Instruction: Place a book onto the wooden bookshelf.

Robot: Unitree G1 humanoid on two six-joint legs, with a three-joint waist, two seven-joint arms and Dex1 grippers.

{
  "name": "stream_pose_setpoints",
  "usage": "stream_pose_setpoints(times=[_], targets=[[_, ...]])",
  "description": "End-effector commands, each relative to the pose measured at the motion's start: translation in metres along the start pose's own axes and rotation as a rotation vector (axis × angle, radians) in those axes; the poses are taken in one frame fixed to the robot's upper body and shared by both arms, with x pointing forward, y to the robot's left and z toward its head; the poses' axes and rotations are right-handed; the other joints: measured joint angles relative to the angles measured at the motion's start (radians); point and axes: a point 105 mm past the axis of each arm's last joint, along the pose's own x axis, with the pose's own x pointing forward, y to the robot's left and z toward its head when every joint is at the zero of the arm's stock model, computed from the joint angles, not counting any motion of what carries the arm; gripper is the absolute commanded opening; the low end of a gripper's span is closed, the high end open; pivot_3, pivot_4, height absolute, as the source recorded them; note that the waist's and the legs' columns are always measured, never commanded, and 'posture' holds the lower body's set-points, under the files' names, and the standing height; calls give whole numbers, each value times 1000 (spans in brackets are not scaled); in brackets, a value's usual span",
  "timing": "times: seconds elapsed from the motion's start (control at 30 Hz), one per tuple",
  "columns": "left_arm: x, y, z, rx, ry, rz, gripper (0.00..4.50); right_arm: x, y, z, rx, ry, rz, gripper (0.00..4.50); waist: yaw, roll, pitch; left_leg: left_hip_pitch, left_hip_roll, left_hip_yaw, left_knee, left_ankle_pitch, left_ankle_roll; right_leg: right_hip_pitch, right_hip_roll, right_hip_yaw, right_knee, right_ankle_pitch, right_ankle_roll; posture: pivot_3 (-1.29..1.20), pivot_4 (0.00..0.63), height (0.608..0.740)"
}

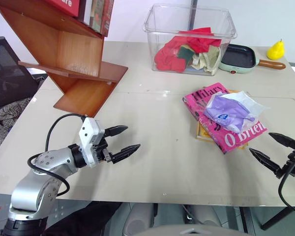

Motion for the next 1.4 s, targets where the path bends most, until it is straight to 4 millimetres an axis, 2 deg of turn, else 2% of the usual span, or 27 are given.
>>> stream_pose_setpoints(times=[0.03,0.2,0.37,0.43,0.5,0.63,0.77,0.9,0.93,0.97,1.07,1.17,1.23,1.3,1.4], targets=[[2,-3,14,51,-33,-20,4416,-5,-10,11,-52,-48,-50,4500,0,0,0,0,0,0,0,0,0,0,0,0,0,0,0,0,150,740],[8,-5,35,74,-119,-89,4416,0,-22,22,-86,-39,-117,4500,0,0,0,0,0,0,0,0,0,0,0,0,0,0,0,0,150,740],[9,-23,53,125,-174,-239,4416,13,-23,51,-106,-71,-90,4500,-4,0,0,0,0,0,0,0,0,0,1,0,0,0,0,0,150,740],[9,-33,61,143,-200,-305,4416,27,-22,65,-117,-82,-65,4500,-6,0,0,0,0,1,0,0,0,0,1,1,0,0,0,0,150,740],[9,-40,66,167,-217,-349,4416,40,-25,71,-157,-48,-69,4500,-11,1,1,0,0,2,1,0,0,0,1,1,0,0,0,0,150,740],[11,-45,70,177,-230,-365,4416,68,-24,83,-109,-35,-3,4500,-13,0,0,-1,0,1,1,0,0,0,1,1,0,0,0,0,150,740],[11,-44,71,179,-232,-353,4416,89,-14,76,-48,53,78,4500,-13,0,1,-2,0,0,0,0,0,-1,1,-1,-1,2,3,0,150,740],[9,-46,68,175,-227,-346,4416,108,-12,55,-20,177,105,4500,-16,0,1,-3,0,0,0,0,1,-1,1,-1,-2,2,3,0,150,740],[8,-46,67,175,-224,-344,4500,110,-13,51,-14,192,99,3949,-16,0,1,-3,0,-1,0,0,1,-1,1,-1,-3,2,3,0,150,740],[8,-46,66,175,-222,-340,4500,112,-12,49,-11,198,107,3627,-17,0,1,-3,0,0,0,0,1,-1,1,-1,-3,2,3,0,150,740],[5,-45,64,177,-217,-327,4500,114,-11,44,-23,203,111,2296,-18,0,0,-3,0,0,0,-1,1,-1,1,-1,-3,3,4,0,150,740],[3,-46,61,176,-216,-328,4500,110,-11,48,-34,175,125,824,-19,0,0,-2,0,0,0,-1,1,-1,1,-1,-3,3,4,0,150,740],[2,-47,60,176,-220,-332,4500,105,-11,54,-45,124,138,61,-17,0,0,-2,0,0,0,0,1,-1,1,-1,-3,3,4,0,150,740],[2,-48,61,180,-225,-343,4500,97,-21,60,-2,89,102,61,-13,0,0,-2,0,-1,0,0,1,-1,1,-1,-3,3,4,0,150,740],[5,-48,68,180,-248,-361,4500,80,-53,67,21,44,-48,61,-10,0,0,-3,0,-1,0,0,1,-1,1,-1,-3,3,4,0,150,740]])
